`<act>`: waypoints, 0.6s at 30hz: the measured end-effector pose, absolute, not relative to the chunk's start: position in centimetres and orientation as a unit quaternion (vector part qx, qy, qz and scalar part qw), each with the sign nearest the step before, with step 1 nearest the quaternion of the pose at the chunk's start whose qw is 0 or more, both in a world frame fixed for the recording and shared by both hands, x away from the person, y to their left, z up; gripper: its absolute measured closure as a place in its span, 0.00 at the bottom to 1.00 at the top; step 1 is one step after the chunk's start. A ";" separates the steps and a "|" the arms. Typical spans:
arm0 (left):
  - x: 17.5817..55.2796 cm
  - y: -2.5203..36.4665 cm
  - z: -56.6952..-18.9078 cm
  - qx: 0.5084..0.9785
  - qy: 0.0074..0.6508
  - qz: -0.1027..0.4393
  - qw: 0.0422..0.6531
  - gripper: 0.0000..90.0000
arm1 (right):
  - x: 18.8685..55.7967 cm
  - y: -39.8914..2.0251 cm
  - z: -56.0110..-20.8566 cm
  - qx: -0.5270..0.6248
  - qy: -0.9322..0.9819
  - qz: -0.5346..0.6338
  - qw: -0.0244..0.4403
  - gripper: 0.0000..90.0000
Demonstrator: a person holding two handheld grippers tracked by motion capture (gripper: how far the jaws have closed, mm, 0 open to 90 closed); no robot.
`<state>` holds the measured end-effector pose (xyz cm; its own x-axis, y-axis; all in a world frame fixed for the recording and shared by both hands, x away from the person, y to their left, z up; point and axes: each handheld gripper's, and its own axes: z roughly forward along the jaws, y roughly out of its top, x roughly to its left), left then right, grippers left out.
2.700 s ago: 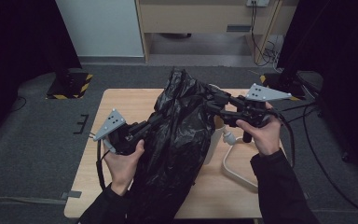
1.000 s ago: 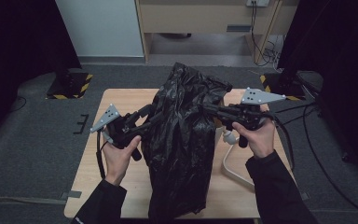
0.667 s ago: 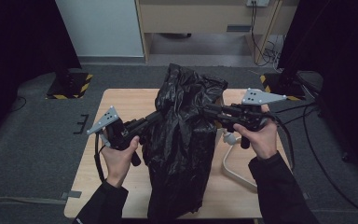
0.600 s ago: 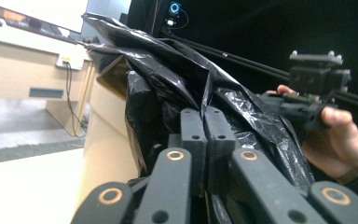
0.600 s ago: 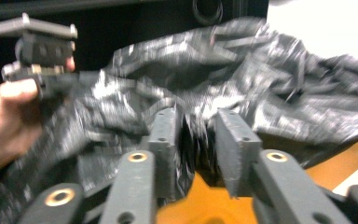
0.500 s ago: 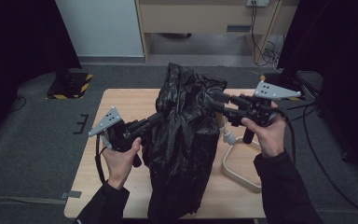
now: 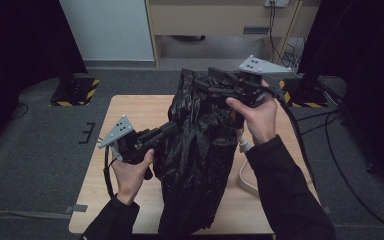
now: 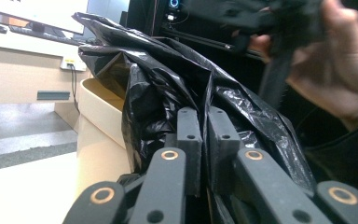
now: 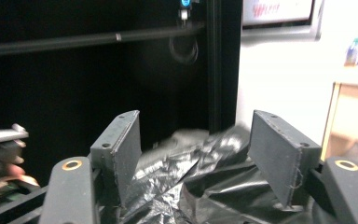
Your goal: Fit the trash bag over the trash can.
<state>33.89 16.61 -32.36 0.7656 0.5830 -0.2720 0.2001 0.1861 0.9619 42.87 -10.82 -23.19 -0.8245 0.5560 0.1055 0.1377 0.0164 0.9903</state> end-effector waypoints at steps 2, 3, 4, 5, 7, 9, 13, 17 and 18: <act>33.8 16.7 -32.3 0.622 0.312 0.144 0.703 0.89 | 43.8 -9.6 -24.6 0.262 0.727 0.614 0.164 0.39; 33.7 16.8 -32.3 0.622 0.311 0.150 0.702 0.87 | 44.0 -9.3 -25.1 0.265 0.738 0.599 0.163 0.39; 33.7 17.0 -32.1 0.618 0.313 0.159 0.704 0.78 | 44.5 -8.6 -26.4 0.269 0.760 0.571 0.156 0.40; 33.7 17.0 -32.1 0.618 0.313 0.159 0.704 0.73 | 44.5 -8.6 -26.4 0.269 0.760 0.571 0.156 0.40; 33.5 17.4 -32.0 0.609 0.312 0.178 0.707 0.57 | 45.0 -8.2 -28.1 0.275 0.782 0.541 0.138 0.40; 33.5 17.9 -32.0 0.609 0.310 0.188 0.705 0.51 | 45.1 -8.2 -28.5 0.278 0.788 0.533 0.134 0.40; 33.3 18.6 -32.2 0.615 0.304 0.204 0.699 0.34 | 45.6 -8.1 -29.2 0.292 0.812 0.493 0.112 0.35; 33.7 19.0 -32.9 0.614 0.302 0.184 0.706 0.27 | 46.0 -7.2 -30.2 0.307 0.842 0.439 0.066 0.28; 33.8 19.0 -33.1 0.615 0.300 0.181 0.706 0.27 | 46.0 -7.2 -30.2 0.307 0.842 0.439 0.066 0.28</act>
<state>33.82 19.03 -33.06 0.7539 0.6255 -0.2011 0.1131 0.1779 0.9775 45.98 -7.23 -30.24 -0.8023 0.5754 0.1591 0.4596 0.4252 0.7797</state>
